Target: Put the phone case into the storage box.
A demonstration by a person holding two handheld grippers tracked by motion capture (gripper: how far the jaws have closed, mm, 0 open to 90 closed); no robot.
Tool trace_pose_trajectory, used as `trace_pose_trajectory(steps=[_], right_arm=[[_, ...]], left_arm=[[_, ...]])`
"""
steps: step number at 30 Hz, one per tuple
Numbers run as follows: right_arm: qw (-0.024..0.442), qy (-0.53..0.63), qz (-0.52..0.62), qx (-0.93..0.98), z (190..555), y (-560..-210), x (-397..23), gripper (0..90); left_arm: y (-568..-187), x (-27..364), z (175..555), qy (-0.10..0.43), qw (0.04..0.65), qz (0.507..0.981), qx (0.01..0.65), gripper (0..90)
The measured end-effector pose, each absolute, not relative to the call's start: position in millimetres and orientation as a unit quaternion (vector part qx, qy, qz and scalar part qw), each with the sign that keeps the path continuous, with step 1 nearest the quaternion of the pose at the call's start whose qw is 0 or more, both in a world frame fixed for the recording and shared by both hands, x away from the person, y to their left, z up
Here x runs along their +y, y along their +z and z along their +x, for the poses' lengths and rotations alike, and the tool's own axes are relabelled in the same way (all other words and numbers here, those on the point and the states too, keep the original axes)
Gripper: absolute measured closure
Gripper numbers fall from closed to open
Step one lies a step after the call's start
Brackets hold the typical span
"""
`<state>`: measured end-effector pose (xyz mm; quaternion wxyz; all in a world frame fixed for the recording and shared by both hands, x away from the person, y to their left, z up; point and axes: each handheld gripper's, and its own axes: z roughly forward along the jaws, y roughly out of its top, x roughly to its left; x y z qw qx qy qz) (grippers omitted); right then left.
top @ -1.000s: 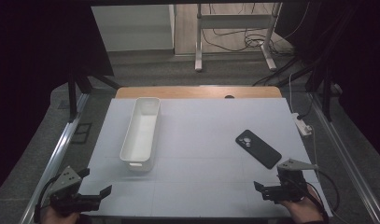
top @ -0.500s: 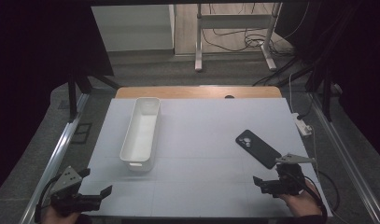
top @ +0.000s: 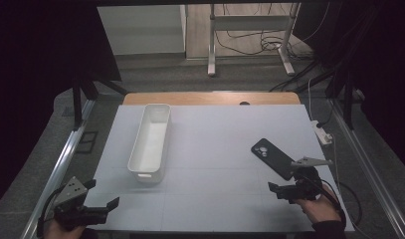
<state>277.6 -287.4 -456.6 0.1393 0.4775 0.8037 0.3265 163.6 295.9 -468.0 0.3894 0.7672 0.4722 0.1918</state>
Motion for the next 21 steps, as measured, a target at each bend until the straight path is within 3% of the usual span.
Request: trace_pose_trajectory(steps=[21], right_arm=[[0.134,0.310,0.496,0.800,316,-457,-286,0.0]], left_arm=[[-468,295,165,0.193,0.385,0.770,0.470,1.4]])
